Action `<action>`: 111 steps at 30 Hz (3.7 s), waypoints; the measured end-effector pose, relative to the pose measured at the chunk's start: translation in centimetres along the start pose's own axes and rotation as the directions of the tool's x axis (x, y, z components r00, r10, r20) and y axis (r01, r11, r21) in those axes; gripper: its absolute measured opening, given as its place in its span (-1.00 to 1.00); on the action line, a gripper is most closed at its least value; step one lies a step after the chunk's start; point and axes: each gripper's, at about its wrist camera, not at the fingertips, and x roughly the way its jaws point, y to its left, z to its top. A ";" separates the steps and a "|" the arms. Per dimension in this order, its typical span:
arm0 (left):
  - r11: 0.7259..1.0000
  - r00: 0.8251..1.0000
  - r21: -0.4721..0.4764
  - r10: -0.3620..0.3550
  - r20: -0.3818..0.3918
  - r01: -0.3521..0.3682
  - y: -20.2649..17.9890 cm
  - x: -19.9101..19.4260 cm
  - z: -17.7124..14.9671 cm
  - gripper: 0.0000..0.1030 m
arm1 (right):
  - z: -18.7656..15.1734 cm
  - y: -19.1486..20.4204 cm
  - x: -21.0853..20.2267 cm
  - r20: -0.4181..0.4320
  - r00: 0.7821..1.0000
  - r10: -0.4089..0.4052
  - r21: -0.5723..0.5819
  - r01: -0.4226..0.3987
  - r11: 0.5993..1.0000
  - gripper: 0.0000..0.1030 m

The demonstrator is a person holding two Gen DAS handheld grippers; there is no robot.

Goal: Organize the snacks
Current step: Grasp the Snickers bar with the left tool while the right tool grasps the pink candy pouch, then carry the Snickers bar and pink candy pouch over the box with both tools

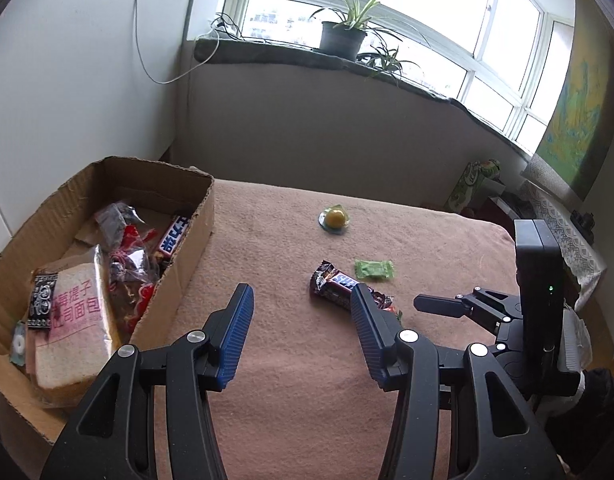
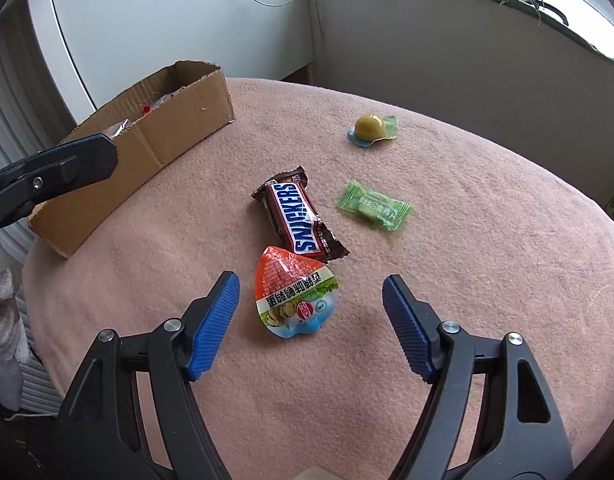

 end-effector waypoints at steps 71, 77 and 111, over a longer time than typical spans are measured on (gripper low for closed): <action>0.995 0.993 0.103 0.004 -0.114 0.007 -4.8 6.2 -1.6 -0.48 | -1.8 -7.6 -3.8 0.036 0.986 -0.160 0.157 0.152 0.976 -0.18; 0.997 0.998 0.082 0.016 -0.065 -0.010 -4.3 4.5 -1.2 -0.48 | -0.9 -6.4 -5.8 0.095 0.984 -0.150 0.171 0.132 0.976 -0.18; 0.965 0.965 -0.147 0.235 0.117 -0.218 10.8 -5.7 0.7 -0.48 | 14.2 12.4 -0.8 0.174 0.975 0.137 -0.157 -0.110 0.981 -0.17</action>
